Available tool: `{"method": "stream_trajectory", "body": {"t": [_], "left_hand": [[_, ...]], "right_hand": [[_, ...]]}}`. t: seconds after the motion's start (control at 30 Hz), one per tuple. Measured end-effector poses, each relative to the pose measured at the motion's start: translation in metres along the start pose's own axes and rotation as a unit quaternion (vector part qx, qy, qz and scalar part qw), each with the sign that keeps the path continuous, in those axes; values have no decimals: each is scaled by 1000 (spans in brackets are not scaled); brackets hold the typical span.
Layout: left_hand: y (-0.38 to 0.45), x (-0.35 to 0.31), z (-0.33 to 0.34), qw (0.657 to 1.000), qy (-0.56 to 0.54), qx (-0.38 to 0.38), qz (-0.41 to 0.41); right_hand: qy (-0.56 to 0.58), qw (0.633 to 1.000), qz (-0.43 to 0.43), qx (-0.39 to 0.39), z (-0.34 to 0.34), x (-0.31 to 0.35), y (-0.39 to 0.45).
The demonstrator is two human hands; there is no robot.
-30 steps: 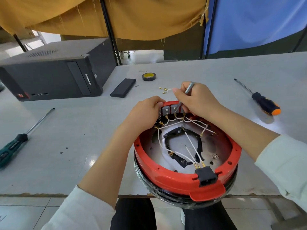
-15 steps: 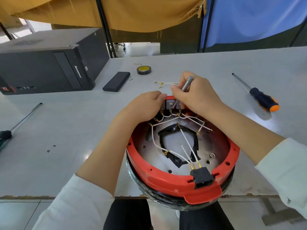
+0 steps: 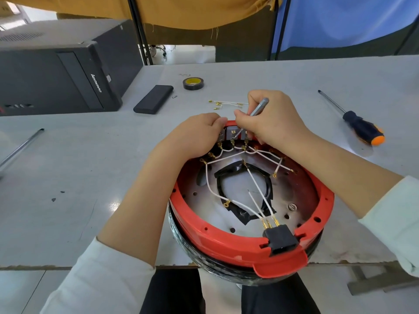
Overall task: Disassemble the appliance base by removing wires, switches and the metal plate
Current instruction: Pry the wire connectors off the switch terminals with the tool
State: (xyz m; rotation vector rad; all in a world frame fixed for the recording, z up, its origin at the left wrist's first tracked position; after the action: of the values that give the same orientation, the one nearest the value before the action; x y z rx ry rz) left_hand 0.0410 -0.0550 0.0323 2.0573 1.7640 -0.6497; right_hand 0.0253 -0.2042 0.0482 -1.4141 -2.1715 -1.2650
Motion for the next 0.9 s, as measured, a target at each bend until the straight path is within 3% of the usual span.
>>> {"method": "stream_trajectory", "body": {"t": [0.1, 0.3, 0.5, 0.7, 0.9], "left_hand": [[1, 0, 1, 1000, 9, -3, 2], [1, -1, 1, 999, 36, -10, 11], [0, -2, 0, 999, 39, -11, 15], [-1, -3, 1, 999, 36, -16, 17], [1, -2, 1, 999, 40, -16, 18]], "right_hand": [[-30, 1000, -2, 5, 0, 1, 1], [30, 996, 68, 44, 3, -3, 11], [30, 994, 83, 57, 4, -2, 13], [-25, 999, 23, -1, 3, -2, 5], [-9, 999, 31, 31, 4, -2, 11]]}}
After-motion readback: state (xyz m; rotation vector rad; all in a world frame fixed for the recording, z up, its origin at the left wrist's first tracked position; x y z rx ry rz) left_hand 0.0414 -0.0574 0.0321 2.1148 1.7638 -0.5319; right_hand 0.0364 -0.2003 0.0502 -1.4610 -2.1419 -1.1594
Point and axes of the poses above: each hand's wrist, its own y-axis towards the middle knuckle, its own z-axis out of the palm, x = y × z, the point moved 3 cm from there along y, towards the middle knuckle, and after that the axes turned 9 degrees about -z, right-handed, at the moved point
